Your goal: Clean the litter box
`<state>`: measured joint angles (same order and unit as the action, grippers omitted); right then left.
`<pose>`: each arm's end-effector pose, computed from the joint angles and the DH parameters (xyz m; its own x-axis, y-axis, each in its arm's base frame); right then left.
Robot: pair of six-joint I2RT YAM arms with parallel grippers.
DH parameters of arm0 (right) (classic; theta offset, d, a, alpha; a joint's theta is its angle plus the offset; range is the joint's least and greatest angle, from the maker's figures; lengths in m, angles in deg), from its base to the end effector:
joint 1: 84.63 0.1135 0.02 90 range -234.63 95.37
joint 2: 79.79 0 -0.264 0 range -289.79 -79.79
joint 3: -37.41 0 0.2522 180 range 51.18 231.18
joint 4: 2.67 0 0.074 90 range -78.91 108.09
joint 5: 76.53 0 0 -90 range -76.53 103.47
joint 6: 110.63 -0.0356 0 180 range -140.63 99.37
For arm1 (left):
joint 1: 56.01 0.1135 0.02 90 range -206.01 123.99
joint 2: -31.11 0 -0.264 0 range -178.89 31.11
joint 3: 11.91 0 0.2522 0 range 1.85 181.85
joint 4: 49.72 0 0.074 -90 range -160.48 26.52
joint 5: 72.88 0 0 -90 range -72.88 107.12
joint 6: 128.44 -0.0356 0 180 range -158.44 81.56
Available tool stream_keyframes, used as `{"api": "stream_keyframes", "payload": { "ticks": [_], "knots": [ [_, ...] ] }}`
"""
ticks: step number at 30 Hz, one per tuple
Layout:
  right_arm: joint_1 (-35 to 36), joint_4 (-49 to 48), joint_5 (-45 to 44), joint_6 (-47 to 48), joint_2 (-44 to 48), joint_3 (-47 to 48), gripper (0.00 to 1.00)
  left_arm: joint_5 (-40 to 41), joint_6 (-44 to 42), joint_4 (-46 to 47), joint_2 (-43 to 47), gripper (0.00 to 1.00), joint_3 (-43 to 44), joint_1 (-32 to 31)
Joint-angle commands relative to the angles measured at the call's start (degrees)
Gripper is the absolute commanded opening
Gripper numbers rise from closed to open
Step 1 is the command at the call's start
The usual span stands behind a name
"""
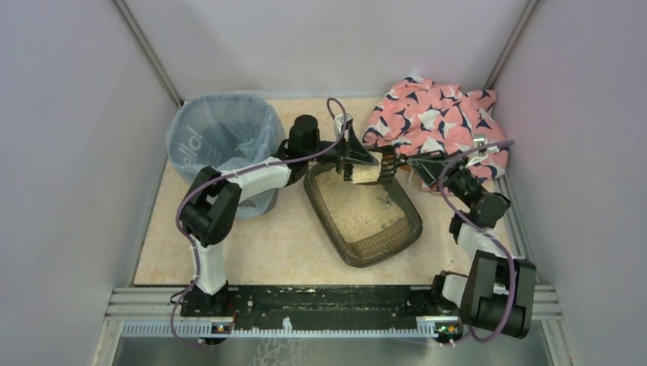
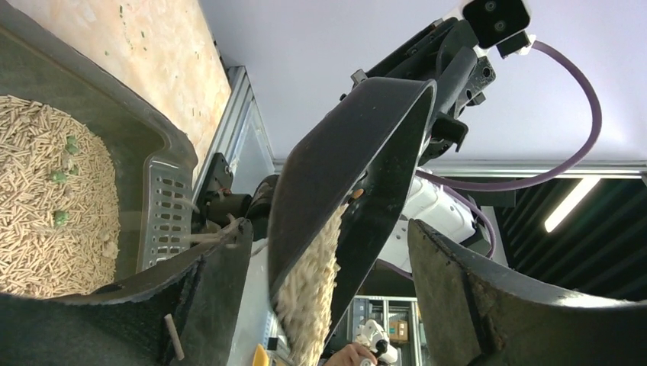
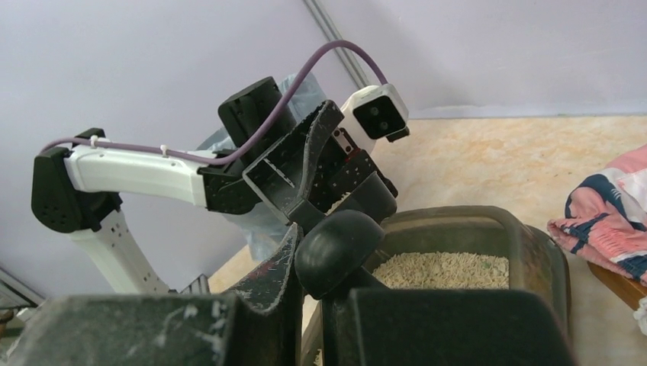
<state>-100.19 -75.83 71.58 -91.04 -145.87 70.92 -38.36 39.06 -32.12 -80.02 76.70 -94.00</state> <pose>0.1969 -0.0235 0.2794 -0.2415 0.5839 -0.7751 -0.7513 0.3931 0.5302 0.3303 -0.2952 0.2551 -0.9868 0.0687 -0.1467 0.1495 0.0388 -0.9880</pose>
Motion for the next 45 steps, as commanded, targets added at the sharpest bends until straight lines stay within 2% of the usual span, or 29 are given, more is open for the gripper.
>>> {"api": "stream_keyframes", "payload": {
  "ticks": [1, 8, 11, 18, 21, 28, 32, 37, 42, 45],
  "knots": [
    [2.6, 2.2, -2.0, 6.3, 1.9, 1.2, 0.0, -0.4, -0.4, 3.3, 0.8, 0.78, -2.3, -1.3],
    [4.5, 0.8, -3.0, 6.4, 0.1, 0.7, 0.0, 0.1, 2.0, 7.5, 1.6, 0.57, -7.6, -1.7],
    [4.5, -0.8, -2.9, 5.4, -0.6, 0.7, 0.0, 0.1, 2.2, 8.0, 2.0, 0.42, -8.7, -1.7],
    [4.5, -0.8, -2.2, 5.4, -0.8, 0.3, 0.0, 0.0, 4.2, 11.2, 1.3, 0.25, -9.4, -1.5],
    [4.5, 0.3, -1.7, 6.2, -0.9, -0.2, 0.0, 0.1, 5.3, 12.6, 0.5, 0.14, -9.7, -1.6],
    [4.6, 0.7, -1.4, 7.0, -1.9, -1.1, 0.0, 0.0, 5.9, 14.5, -1.2, 0.09, -11.1, -1.5],
    [4.6, 0.7, -1.5, 7.2, -2.5, -1.2, 0.0, -0.3, 6.6, 15.7, -2.5, 0.0, -11.4, -1.2],
    [4.6, 0.6, -1.6, 7.1, -2.9, -1.1, 0.01, -0.9, 7.1, 16.5, -3.8, 0.0, -10.8, -1.2],
    [4.6, 3.3, -1.7, 7.5, -2.0, -0.2, 0.35, -1.2, 6.7, 16.3, -4.5, 0.0, -10.4, -1.1],
    [4.6, 10.3, -2.0, 10.6, 0.7, 0.7, 0.46, -0.6, 4.9, 14.2, -4.5, 0.0, -10.1, -1.1]
  ]
}}
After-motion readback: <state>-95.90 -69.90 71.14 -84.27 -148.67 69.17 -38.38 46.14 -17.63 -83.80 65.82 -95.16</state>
